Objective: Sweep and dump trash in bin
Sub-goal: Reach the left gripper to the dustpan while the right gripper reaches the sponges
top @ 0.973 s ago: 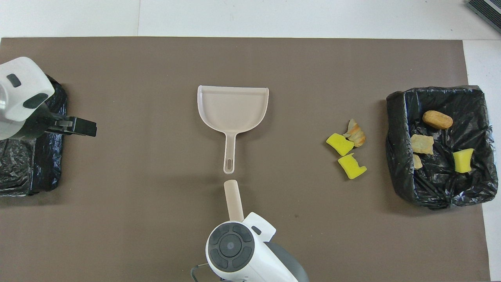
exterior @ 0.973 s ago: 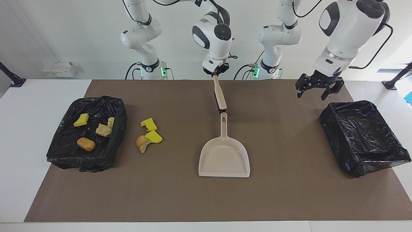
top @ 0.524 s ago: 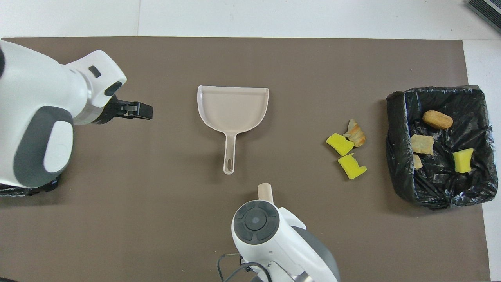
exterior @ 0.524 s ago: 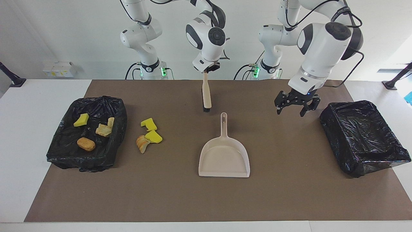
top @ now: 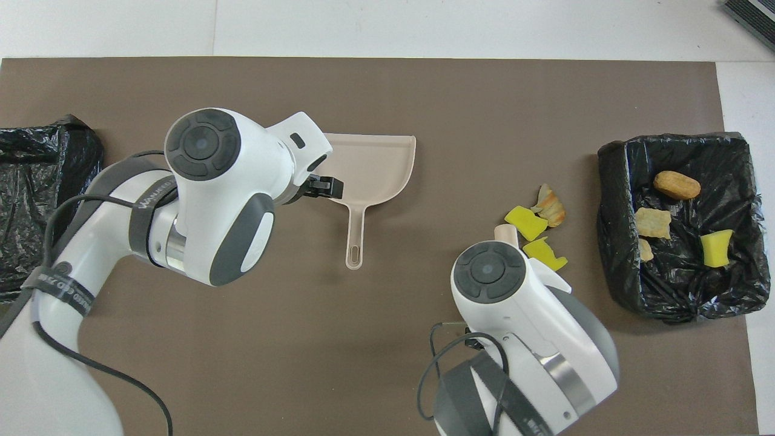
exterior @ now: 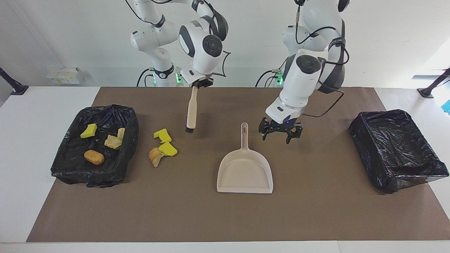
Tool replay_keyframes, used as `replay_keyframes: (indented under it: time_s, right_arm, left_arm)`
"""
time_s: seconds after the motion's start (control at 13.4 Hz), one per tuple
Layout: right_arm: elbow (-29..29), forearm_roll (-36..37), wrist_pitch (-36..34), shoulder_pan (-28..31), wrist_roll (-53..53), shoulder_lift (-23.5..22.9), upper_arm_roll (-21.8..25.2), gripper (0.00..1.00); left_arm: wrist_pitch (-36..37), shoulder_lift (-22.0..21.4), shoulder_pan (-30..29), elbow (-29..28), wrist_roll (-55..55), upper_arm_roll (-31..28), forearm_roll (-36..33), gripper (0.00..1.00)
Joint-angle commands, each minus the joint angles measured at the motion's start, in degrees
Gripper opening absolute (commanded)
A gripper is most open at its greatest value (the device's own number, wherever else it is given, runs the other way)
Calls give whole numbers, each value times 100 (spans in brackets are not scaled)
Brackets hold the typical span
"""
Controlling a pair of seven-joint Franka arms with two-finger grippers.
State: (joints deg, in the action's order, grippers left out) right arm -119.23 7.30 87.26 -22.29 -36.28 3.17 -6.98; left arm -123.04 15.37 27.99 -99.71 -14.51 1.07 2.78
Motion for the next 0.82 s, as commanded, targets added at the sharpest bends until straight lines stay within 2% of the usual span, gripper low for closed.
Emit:
replay_keyframes:
  time_s: [0.0, 0.15, 0.3, 0.37, 0.67, 0.75]
  right_arm:
    - [-83, 500, 10, 418, 192, -36, -58, 0]
    - [-284, 588, 45, 1111, 235, -10, -84, 0]
    - [-749, 597, 141, 1201, 235, 262, -75, 0]
    - [-943, 606, 438, 1271, 305, 350, -67, 0]
    - [-1103, 597, 1265, 1351, 218, 27, -75, 0]
    - [-1103, 597, 1302, 1420, 226, 0, -75, 0]
  left_arm:
    - [-473, -69, 469, -478, -79, -125, 29, 100]
    - [-799, -139, 751, -952, -79, -125, 3, 100]
    - [-826, -78, 909, -998, -140, -125, 3, 100]
    - [-861, -69, 963, -1024, -184, -125, -6, 100]
    - [-976, -69, 1051, -1200, -289, -125, -23, 100]
    - [-976, -69, 1051, -1200, -333, -125, -23, 93]
